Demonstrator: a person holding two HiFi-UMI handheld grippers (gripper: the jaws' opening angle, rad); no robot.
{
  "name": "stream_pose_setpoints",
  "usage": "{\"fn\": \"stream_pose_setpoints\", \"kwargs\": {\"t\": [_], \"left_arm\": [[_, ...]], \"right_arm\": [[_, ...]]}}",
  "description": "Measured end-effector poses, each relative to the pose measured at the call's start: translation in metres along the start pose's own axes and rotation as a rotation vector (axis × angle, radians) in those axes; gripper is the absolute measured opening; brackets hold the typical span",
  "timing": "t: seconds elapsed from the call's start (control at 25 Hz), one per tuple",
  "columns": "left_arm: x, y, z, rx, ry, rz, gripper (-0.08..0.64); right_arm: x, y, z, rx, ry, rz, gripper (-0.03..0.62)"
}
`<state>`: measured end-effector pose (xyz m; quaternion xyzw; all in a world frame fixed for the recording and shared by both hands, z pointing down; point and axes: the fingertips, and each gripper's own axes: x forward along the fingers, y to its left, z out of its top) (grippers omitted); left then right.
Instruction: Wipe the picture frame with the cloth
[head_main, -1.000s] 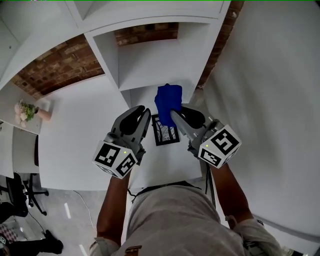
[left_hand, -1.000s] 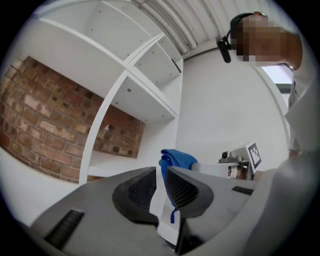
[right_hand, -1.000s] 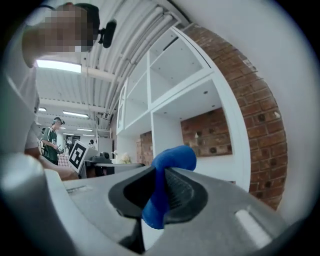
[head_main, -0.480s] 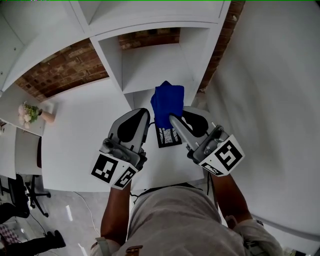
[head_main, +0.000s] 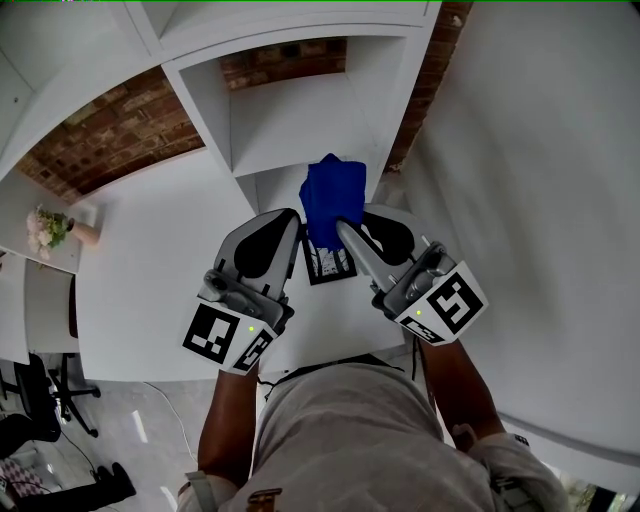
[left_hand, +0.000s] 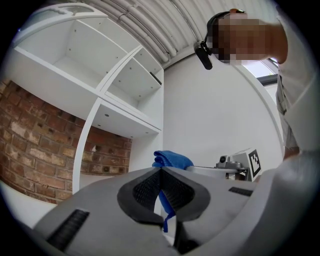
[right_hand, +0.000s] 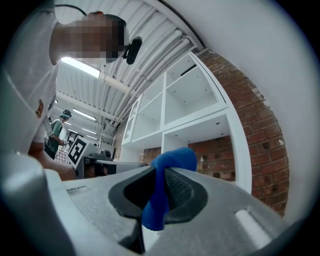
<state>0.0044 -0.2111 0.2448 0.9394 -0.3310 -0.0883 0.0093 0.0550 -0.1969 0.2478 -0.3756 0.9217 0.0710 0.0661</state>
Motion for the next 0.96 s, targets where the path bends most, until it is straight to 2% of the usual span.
{"fn": "stream_pose_setpoints", "kwargs": {"t": [0.96], "left_arm": [[0.002,0.001,-0.010,-0.026,0.020,-0.015,0.000]], "right_arm": [[-0.003,0.001,-0.012,0.021,0.039,-0.008,0.044]]}}
